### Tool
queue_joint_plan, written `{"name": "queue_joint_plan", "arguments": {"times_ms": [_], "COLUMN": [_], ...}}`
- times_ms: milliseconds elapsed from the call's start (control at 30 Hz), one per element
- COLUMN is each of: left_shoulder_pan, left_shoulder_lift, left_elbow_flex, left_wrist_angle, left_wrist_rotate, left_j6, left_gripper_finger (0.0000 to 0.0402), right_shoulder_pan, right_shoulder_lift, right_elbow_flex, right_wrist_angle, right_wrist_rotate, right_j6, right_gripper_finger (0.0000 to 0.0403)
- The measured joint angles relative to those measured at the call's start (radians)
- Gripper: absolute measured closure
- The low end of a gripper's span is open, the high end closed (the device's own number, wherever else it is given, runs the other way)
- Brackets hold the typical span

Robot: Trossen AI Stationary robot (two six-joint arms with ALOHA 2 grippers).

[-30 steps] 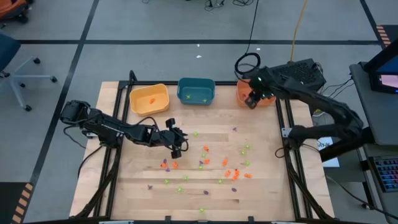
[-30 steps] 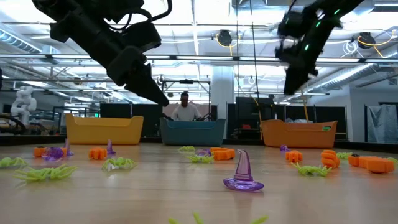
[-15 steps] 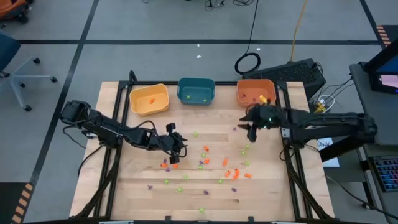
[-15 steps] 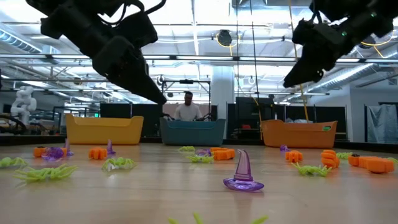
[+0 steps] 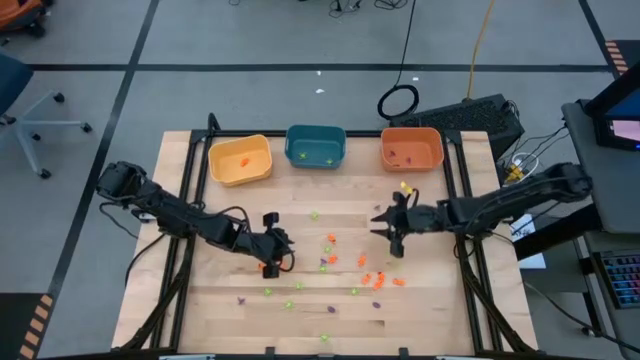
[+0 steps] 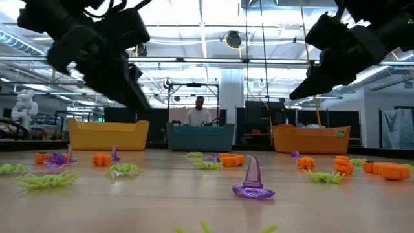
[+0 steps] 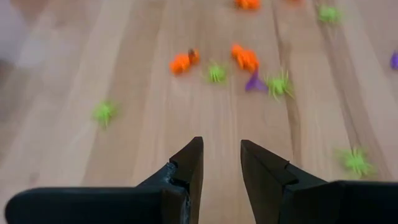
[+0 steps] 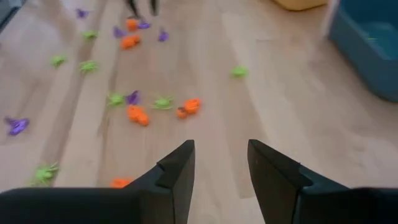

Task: Sort Halloween decoration
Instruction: Put the violet witch hat toy into the orange bin

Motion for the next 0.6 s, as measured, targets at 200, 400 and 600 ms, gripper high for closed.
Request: {"name": "queue_joint_plan", "arguments": {"times_ms": [200, 400, 600], "left_shoulder_pan": [-0.041, -0.060, -0.060], "left_shoulder_lift": [0.000, 0.000, 0.000], "left_elbow_flex": [0.046, 0.088, 0.121], "left_wrist_angle": [-0.163, -0.275, -0.345], "left_wrist_rotate": [-0.002, -0.004, 0.008], "left_j6": [-0.099, -0.098, -0.094], "left_gripper_finger": [0.0294, 0.0294, 0.0294], "right_shoulder_pan": [0.075, 0.116, 0.126], "right_shoulder_lift": [0.125, 0.260, 0.324], "right_elbow_flex": [0.000, 0.000, 0.000], "right_wrist_angle": [0.139, 0.299, 0.337], "right_wrist_rotate": [0.000, -0.004, -0.005], "right_j6": [0.014, 0.014, 0.019], "right_gripper_finger": [0.0268, 0.0268, 0.0268]}}
